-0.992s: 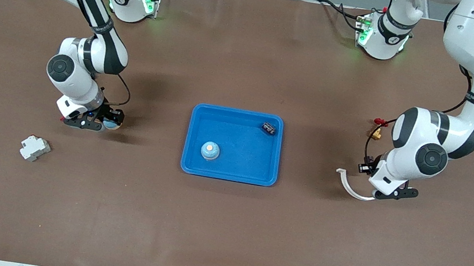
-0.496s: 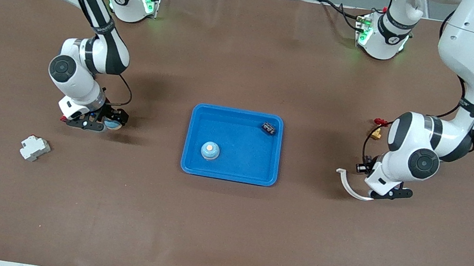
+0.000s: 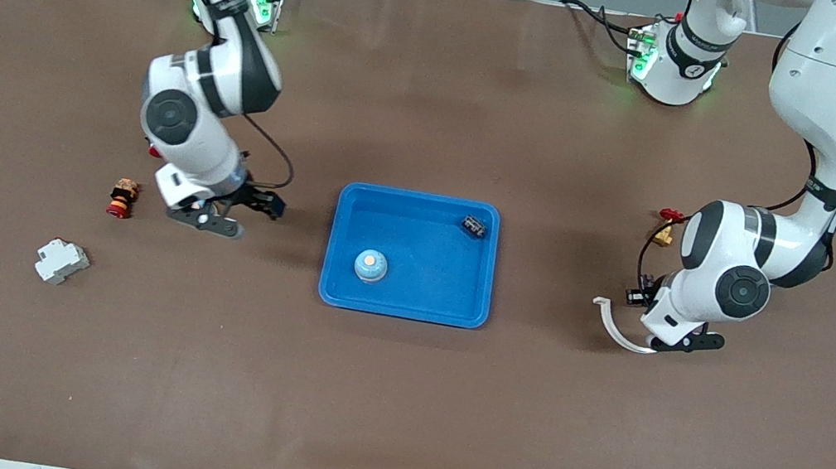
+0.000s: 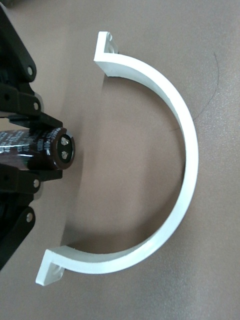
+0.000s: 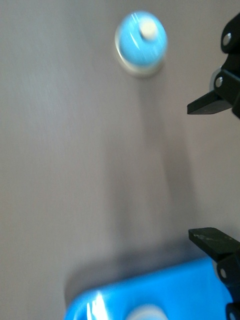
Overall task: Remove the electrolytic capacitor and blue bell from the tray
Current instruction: 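Release the bell with the right gripper while the left gripper releases the capacitor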
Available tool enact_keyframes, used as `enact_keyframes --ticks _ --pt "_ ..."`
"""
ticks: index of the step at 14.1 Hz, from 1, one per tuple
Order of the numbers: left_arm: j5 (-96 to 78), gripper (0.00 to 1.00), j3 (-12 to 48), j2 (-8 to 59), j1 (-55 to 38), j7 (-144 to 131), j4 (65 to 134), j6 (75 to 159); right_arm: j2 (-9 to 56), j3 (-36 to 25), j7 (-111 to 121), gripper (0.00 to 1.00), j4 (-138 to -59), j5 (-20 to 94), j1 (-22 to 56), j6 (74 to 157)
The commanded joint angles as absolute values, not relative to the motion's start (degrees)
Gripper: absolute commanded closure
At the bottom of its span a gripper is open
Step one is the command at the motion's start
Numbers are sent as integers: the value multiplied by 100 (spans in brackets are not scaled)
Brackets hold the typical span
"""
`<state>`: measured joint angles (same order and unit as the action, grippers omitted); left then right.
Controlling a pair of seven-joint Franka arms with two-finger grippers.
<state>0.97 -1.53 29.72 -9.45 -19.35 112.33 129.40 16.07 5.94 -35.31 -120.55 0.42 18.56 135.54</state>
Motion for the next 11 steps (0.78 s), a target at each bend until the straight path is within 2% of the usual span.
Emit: enact_keyframes --ticks 1,2,3,4,5,9,11 --pt "211 97 -141 3067 -923 -1934 11118 12937 1731 563 -4199 0 -11787 70 2170 13491" --pt "211 81 -141 3059 -923 -1916 11118 12929 1801 554 -4288 0 -11751 70 2258 13500" --pt "211 56 -141 3059 -914 -1864 11118 12929 1854 562 -4367 0 -11699 70 2267 13535" --pt "211 23 -141 3059 -905 -1872 11118 12920 1985 562 -4464 0 -11542 70 2268 13535" --pt "211 0 -141 3050 -931 -1916 11118 12911 2099 563 -4552 0 -11375 70 2346 13544" --pt "167 0 -114 2542 -949 -1960 11101 12053 2863 545 -5193 0 -10382 -17 2750 13491" --pt "36 0 -88 2216 -967 -2073 10848 11455 3198 519 -5474 0 -10100 -44 2917 13500"
